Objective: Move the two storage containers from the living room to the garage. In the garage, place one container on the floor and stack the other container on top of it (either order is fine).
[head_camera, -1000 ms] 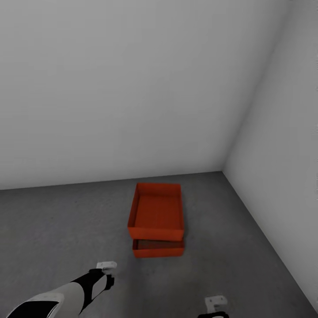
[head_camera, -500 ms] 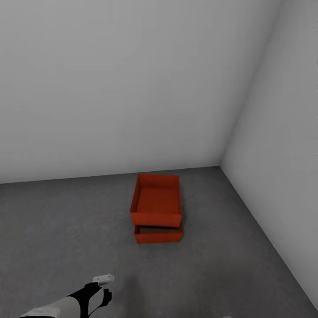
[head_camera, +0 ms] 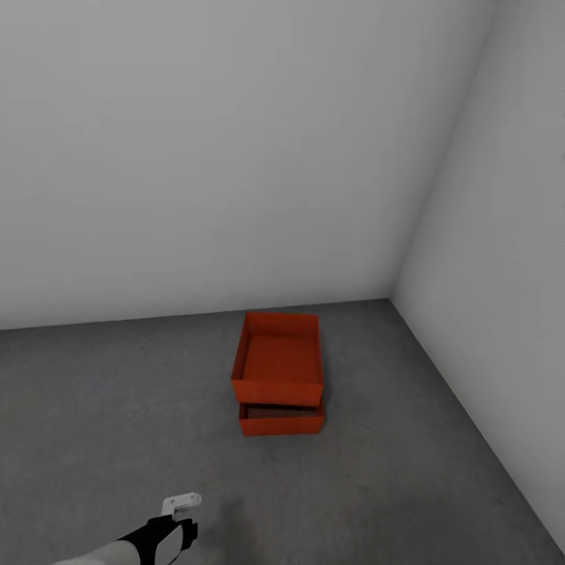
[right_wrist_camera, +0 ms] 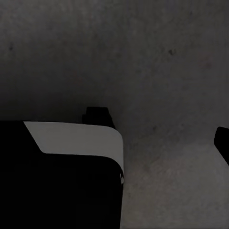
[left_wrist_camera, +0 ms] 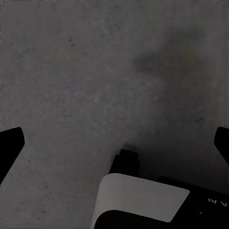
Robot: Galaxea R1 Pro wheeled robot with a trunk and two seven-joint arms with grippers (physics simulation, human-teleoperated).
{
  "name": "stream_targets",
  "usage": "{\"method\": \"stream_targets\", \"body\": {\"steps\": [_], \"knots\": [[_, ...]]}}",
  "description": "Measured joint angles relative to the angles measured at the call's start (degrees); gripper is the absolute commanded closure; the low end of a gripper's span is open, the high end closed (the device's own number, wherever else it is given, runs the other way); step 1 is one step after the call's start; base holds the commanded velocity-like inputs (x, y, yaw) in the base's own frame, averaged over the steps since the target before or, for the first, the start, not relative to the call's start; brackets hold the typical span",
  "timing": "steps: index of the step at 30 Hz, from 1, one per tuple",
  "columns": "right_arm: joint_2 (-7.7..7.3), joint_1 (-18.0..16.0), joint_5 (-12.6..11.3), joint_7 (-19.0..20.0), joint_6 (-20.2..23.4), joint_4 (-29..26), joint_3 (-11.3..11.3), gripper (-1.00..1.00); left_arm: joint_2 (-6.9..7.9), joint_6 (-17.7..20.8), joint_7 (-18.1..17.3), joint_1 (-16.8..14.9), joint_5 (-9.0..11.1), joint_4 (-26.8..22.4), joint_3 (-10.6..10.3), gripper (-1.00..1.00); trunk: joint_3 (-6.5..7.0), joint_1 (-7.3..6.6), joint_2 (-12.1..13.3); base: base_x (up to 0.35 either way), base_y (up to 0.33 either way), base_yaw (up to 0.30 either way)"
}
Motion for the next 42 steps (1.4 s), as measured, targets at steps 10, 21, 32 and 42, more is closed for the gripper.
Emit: {"method": "stream_targets", "body": {"steps": [10, 21, 32, 42], "knots": [[0.01, 0.14, 0.01, 0.05, 0.06, 0.02, 0.01, -1.0, 0.94, -0.09, 0.25, 4.46, -0.22, 0.02, 0.01, -1.0, 0.9, 0.0, 0.0, 0.0, 0.0, 0.0], [-0.06, 0.14, 0.0, 0.08, -0.01, 0.02, -0.06, -1.0, 1.72, -0.64, 0.15, 10.56, -0.46, 0.0, -0.09, -1.0, 1.9, 0.0, 0.0, 0.0, 0.0, 0.0], [-0.03, 0.14, -0.01, 0.06, -0.08, 0.0, 0.0, -1.0, 1.71, -0.74, 0.15, 10.67, -0.38, 0.0, -0.09, -1.0, 2.89, 0.0, 0.0, 0.0, 0.0, 0.0], [0.0, 0.14, 0.05, 0.09, -0.05, 0.01, 0.0, -1.0, 1.71, -0.74, 0.15, 10.69, -0.39, 0.0, -0.09, -1.0, 3.73, 0.0, 0.0, 0.0, 0.0, 0.0]]}}
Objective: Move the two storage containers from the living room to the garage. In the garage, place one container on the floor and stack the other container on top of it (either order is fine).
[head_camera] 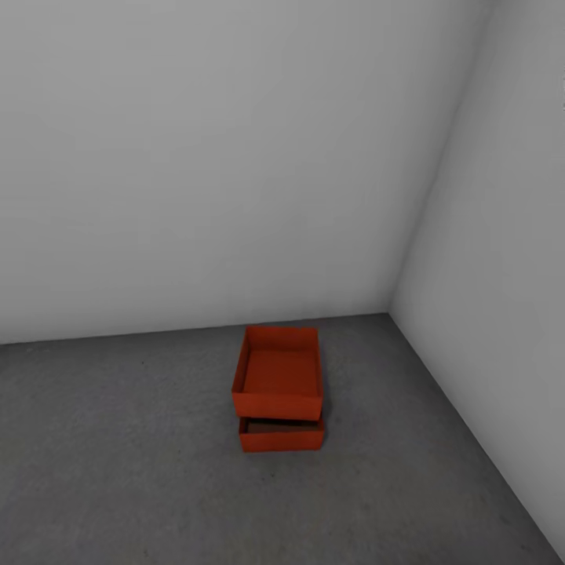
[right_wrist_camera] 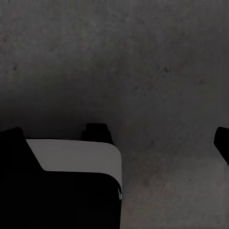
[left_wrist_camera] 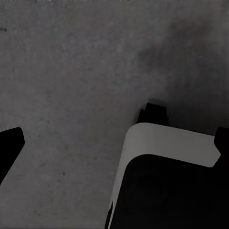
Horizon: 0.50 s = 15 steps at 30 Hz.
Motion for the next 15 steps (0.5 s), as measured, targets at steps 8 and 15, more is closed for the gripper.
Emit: {"method": "stream_targets", "body": {"steps": [8, 15], "knots": [[0.03, 0.0, 0.02, 0.0, 0.05, 0.03, 0.01, -1.0, 0.0, 0.0, 0.0, 0.0, 0.0, 0.0, 0.0, -1.0, 0.1, 0.0, 0.0, 0.0, 0.0, 0.0], [0.07, 0.0, 0.03, 0.0, 0.01, 0.05, 0.01, -1.0, 0.0, 0.0, 0.0, -0.02, 0.0, 0.0, 0.0, -1.0, 0.1, 0.0, 0.0, 0.0, 0.0, 0.0]]}}
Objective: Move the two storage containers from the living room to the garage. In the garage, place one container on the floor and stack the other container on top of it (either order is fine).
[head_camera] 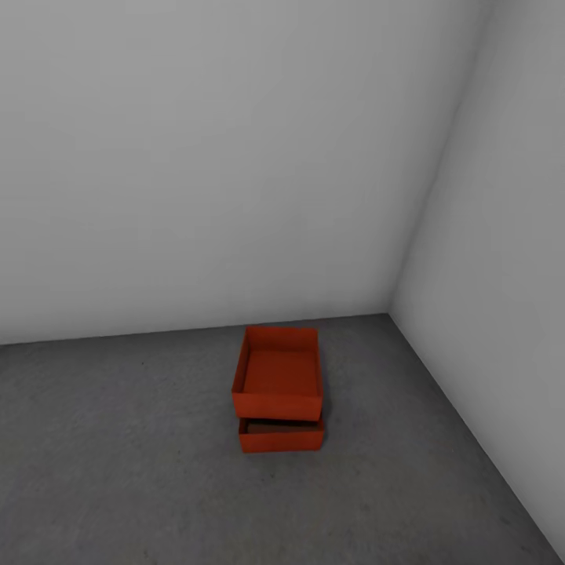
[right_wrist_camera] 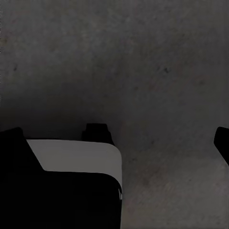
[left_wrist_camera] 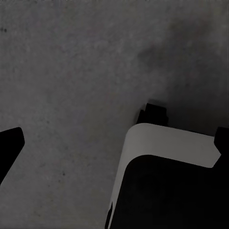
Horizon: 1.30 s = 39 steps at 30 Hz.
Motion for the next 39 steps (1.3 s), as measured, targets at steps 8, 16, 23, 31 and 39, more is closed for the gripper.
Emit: {"method": "stream_targets", "body": {"steps": [8, 16, 23, 31, 39], "knots": [[-0.01, 0.0, 0.0, 0.03, -0.03, -0.01, 0.0, -1.0, 0.0, 0.0, 0.0, 0.01, 0.0, 0.0, 0.0, -1.0, 0.0, 0.0, 0.0, 0.0, 0.0, 0.0], [0.01, 0.0, 0.0, 0.0, -0.03, 0.0, 0.0, -1.0, 0.0, 0.0, 0.0, 0.0, 0.0, 0.0, 0.0, -1.0, 0.3, 0.0, 0.0, 0.0, 0.0, 0.0], [0.02, 0.0, 0.0, 0.0, -0.03, 0.0, 0.0, -1.0, 0.0, 0.0, 0.0, 0.02, 0.0, 0.0, 0.0, -1.0, 0.9, 0.0, 0.0, 0.0, 0.0, 0.0], [0.02, 0.0, 0.0, 0.0, -0.03, -0.02, 0.0, -1.0, 0.0, 0.0, 0.0, 0.02, 0.0, 0.0, 0.0, -1.0, 1.61, 0.0, 0.0, 0.0, 0.0, 0.0], [-0.05, 0.17, 0.0, 0.04, -0.12, -0.04, -0.01, -1.0, -0.09, 0.0, -0.03, 0.02, 0.06, 0.0, 0.0, -1.0, 2.3, 0.0, 0.0, 0.0, 0.0, 0.0]]}}
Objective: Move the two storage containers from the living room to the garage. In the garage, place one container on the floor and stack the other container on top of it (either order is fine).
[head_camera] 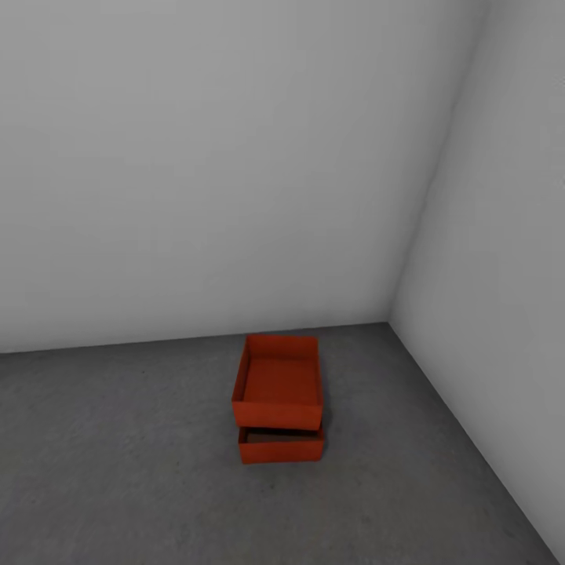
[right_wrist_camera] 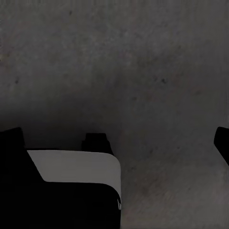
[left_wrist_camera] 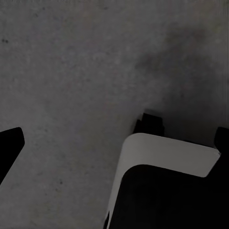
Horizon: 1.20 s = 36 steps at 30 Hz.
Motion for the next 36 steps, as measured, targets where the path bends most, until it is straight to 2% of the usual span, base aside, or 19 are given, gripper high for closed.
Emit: {"method": "stream_targets", "body": {"steps": [5, 10, 17, 19, 24, 29, 36], "knots": [[-0.02, 1.62, 0.01, 0.08, -0.14, -0.01, -0.01, -1.0, -0.7, 0.03, -0.09, 0.01, 0.07, 0.0, 0.06, -1.0, 0.18, 0.0, 0.0, 0.0, 0.0, 0.0], [-0.06, 2.94, 0.01, 1.64, -0.26, -0.03, -0.02, -1.0, -0.67, 0.47, -0.04, 0.01, 0.26, 0.0, 0.07, -1.0, 0.2, 0.0, 0.0, 0.0, 0.0, 0.0], [-0.02, 5.55, 0.14, 4.04, -2.83, -0.05, 0.01, -1.0, -0.95, 0.37, -0.25, 1.2, 0.27, 0.02, 0.09, -1.0, 0.2, 0.0, 0.0, 0.0, 0.0, 0.0], [-0.07, 5.75, 0.13, 4.25, -3.13, -0.05, 0.01, -1.0, -1.03, 0.16, -1.66, 2.09, 0.18, 0.01, 0.1, -1.0, 0.21, 0.0, 0.0, 0.0, 0.0, -0.014], [-0.03, 5.87, 0.07, 4.37, -3.32, -0.05, 0.02, -1.0, -0.78, 0.01, -9.34, 3.59, 0.1, 0.01, 0.09, -1.0, 0.47, 0.0, 0.0, 0.0, 0.0, -0.052], [-0.02, 5.89, 0.04, 4.39, -3.35, -0.04, 0.02, -1.0, -0.65, -0.49, -11.46, 4.74, 0.09, 0.0, 0.08, -1.0, 0.87, 0.0, 0.0, 0.0, 0.0, -0.068], [-0.02, 6.63, 0.08, 4.39, -3.4, -0.04, 0.0, -1.0, -0.61, -1.59, -11.68, 5.36, 0.09, 0.0, 0.06, -1.0, 1.43, 0.0, 0.0, 0.0, 0.0, -0.057]]}}
